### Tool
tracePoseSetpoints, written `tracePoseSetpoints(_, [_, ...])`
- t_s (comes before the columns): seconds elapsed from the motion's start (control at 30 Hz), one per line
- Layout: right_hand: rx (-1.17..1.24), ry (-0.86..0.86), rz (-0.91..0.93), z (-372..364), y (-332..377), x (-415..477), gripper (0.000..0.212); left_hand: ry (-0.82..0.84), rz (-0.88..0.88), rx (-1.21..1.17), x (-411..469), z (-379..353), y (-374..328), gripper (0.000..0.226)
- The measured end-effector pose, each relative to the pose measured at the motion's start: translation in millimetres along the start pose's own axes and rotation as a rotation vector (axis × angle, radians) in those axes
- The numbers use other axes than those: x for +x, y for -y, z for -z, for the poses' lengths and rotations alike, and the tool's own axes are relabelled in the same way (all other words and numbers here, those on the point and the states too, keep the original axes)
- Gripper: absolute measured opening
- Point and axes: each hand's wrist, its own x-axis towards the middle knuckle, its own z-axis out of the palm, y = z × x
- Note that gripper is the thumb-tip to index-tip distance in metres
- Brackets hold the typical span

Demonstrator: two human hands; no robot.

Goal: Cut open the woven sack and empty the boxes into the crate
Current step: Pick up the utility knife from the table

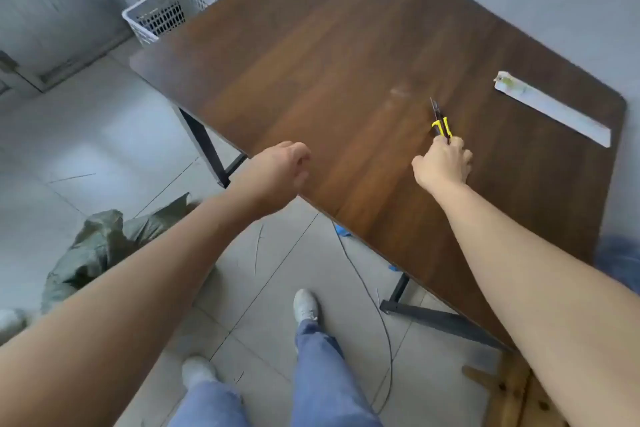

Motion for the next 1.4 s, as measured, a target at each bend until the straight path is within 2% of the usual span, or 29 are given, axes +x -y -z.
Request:
tracePoseSetpoints(0.1, [-0.004, 0.022, -0.078, -3.4, -18.5, 37.2, 0.048, -0.011, 0.06, 0.01, 27.8, -11.0, -13.5, 0.026])
tracePoseSetpoints(0.3, [0.023, 0.13, -0.089, -24.8, -34.0, 87.3, 0.054, -0.015, 0.098, 0.04, 58.6, -26.2, -19.2, 0.026])
tracePoseSetpoints(0.5, [0.035, 0.103, -0.105, -26.2, -29.0, 105.0, 0.051, -0.036, 0.141, 0.029, 59.5, -24.7, -17.1, 0.027])
tracePoseSetpoints(0.6, [0.136, 0.145, -0.126, -20.1, -11.9, 94.9, 0.047, -0.061, 0.187, -0.001, 44.7, -18.5, -8.5, 0.025])
tracePoseSetpoints(0.73, [0.289, 0.167, 0.079, -13.9, 60.1, 49.4, 0.034, -0.119, 0.345, -0.041, -1.4, -1.8, 20.3, 0.027])
tracePoseSetpoints(0.83, [0.415, 0.306, 0.337, -14.4, 134.2, -10.5, 0.022, -0.183, 0.484, -0.071, -50.5, 13.8, 48.8, 0.031])
tracePoseSetpoints(1.03, [0.309, 0.53, 0.844, -28.6, 252.5, -158.4, 0.015, -0.377, 0.772, -0.182, -171.9, 35.9, 110.9, 0.03])
tracePoseSetpoints(1.23, [0.221, 0.702, 1.019, -74.5, 311.5, -282.0, 0.02, -0.476, 0.984, -0.297, -284.1, 25.3, 182.6, 0.027])
tracePoseSetpoints(1.4, [0.102, 0.729, 1.075, -133.8, 338.1, -349.3, 0.029, -0.478, 1.077, -0.368, -340.3, 4.1, 242.7, 0.028])
